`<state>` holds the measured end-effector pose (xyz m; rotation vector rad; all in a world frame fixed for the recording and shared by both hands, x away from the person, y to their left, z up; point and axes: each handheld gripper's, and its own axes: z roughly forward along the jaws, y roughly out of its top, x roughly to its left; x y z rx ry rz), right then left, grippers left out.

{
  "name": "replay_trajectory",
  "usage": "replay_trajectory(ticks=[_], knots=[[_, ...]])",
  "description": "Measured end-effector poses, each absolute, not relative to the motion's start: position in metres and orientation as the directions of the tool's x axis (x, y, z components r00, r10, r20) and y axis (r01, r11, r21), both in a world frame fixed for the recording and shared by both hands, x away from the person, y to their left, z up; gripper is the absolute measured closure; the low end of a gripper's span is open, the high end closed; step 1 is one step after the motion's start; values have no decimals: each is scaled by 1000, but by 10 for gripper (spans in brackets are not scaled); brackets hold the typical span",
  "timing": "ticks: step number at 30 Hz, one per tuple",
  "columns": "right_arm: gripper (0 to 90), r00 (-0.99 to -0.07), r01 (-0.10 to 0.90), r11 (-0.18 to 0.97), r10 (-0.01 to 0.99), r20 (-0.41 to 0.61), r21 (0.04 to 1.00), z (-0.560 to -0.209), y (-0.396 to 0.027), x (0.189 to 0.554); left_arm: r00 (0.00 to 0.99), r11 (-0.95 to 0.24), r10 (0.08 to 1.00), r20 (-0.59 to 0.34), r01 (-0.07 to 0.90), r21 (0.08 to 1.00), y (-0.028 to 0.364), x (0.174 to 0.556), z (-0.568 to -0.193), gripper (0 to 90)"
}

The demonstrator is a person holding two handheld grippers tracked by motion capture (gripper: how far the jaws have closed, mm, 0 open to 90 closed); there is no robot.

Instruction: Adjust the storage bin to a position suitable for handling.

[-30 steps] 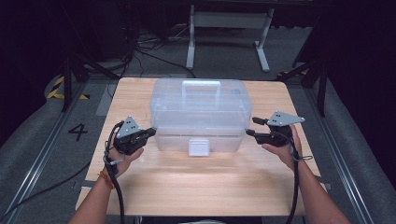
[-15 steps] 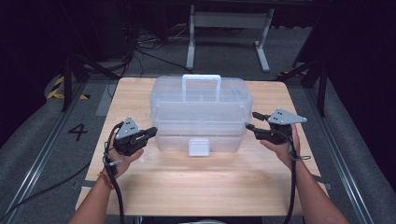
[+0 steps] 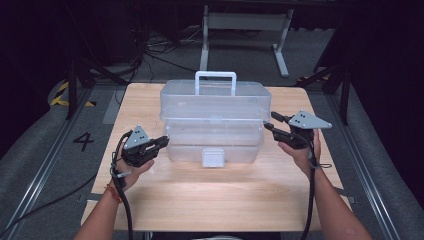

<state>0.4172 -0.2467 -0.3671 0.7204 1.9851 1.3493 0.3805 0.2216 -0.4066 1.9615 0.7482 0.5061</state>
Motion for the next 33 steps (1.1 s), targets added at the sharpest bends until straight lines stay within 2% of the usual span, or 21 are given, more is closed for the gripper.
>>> replay_trajectory(ticks=[17, 33], knots=[[610, -606, 44, 317, 762, -227, 948, -354, -236, 426, 725, -353, 688, 29, 299, 887, 221, 381, -407, 802], [659, -505, 24, 291, 829, -239, 956, -339, -225, 439, 725, -348, 688, 17, 310, 885, 220, 384, -408, 792]])
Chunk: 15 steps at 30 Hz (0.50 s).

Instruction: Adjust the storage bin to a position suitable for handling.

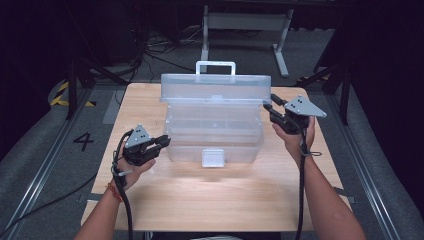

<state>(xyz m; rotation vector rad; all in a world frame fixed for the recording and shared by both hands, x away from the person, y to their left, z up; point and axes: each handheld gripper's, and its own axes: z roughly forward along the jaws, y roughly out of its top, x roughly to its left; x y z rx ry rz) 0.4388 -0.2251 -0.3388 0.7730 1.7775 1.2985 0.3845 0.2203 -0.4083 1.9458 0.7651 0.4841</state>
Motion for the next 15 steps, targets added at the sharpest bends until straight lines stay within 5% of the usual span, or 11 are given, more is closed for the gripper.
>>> replay_trajectory(ticks=[15], knots=[[744, -435, -14, 280, 863, -258, 960, -325, -218, 451, 736, -366, 676, 31, 299, 881, 223, 384, -406, 750]])
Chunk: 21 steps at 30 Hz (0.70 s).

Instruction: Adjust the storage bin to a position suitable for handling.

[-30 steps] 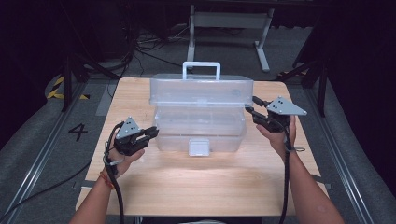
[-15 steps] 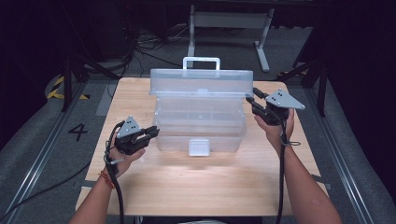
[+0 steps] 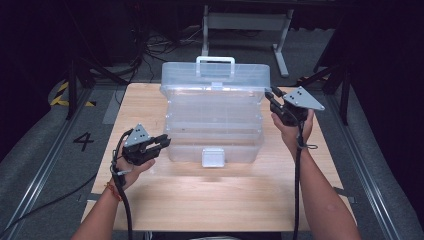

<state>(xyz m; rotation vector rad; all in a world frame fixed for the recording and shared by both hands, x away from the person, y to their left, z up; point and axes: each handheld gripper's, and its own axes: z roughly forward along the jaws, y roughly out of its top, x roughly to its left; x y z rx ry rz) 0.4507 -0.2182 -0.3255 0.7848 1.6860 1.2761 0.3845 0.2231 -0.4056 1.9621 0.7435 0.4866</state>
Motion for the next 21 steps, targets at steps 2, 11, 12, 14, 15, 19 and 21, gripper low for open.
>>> replay_trajectory(ticks=[2, 11, 12, 14, 15, 19, 21], knots=[[747, -428, -11, 280, 866, -258, 960, -324, -218, 452, 737, -393, 673, 59, 288, 873, 225, 381, -402, 732], [764, -417, -11, 299, 866, -277, 954, -320, -216, 455, 723, -423, 684, 97, 285, 860, 242, 364, -395, 682], [765, -417, -11, 300, 866, -277, 954, -319, -216, 456, 720, -424, 687, 95, 292, 857, 244, 362, -396, 678], [767, -416, -10, 301, 866, -278, 954, -319, -216, 457, 714, -452, 692, 109, 310, 837, 251, 356, -401, 654], [768, -416, -10, 301, 866, -278, 953, -319, -216, 457, 711, -468, 693, 120, 317, 825, 254, 354, -404, 641], [770, -417, -14, 303, 864, -281, 953, -318, -216, 459, 702, -483, 702, 118, 348, 804, 261, 348, -414, 593], [770, -417, -16, 302, 864, -281, 953, -318, -216, 459, 702, -502, 702, 123, 364, 785, 266, 346, -419, 555]])
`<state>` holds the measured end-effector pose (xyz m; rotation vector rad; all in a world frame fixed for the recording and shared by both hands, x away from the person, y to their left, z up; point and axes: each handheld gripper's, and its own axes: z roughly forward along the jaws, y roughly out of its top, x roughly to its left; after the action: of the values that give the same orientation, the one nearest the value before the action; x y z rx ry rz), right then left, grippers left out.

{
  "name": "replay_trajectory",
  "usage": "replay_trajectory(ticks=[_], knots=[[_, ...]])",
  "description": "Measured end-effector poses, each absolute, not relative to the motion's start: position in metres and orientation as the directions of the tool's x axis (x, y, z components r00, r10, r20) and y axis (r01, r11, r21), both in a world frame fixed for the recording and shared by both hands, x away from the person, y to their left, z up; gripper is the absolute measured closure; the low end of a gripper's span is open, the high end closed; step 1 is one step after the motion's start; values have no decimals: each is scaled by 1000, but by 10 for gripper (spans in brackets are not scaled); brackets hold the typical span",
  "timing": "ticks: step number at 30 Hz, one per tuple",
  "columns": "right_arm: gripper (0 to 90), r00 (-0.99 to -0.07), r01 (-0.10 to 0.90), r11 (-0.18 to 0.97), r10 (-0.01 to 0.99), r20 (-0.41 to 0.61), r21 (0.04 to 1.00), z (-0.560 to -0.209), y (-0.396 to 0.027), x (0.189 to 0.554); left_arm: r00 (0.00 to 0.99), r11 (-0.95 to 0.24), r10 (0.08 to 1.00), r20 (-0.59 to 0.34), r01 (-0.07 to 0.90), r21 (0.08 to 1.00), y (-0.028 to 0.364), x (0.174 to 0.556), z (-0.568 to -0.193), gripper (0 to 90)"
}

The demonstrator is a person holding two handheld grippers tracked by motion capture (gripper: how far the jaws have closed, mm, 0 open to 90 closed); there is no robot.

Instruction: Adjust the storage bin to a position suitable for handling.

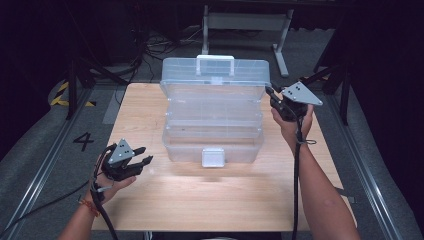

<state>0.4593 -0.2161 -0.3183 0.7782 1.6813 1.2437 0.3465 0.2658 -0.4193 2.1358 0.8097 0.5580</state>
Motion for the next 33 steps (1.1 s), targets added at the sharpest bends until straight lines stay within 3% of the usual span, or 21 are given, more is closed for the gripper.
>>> replay_trajectory(ticks=[14, 25, 33], knots=[[760, -426, -12, 302, 861, -278, 953, -317, -217, 462, 728, -580, 678, 101, 445, 683, 269, 338, -453, 328], [710, -417, 12, 298, 869, -266, 955, -316, -214, 470, 734, -564, 679, 9, 513, 648, 272, 332, -475, 212], [726, -382, -4, 298, 882, -276, 955, -316, -210, 474, 720, -517, 694, -14, 511, 687, 278, 333, -481, 198]])
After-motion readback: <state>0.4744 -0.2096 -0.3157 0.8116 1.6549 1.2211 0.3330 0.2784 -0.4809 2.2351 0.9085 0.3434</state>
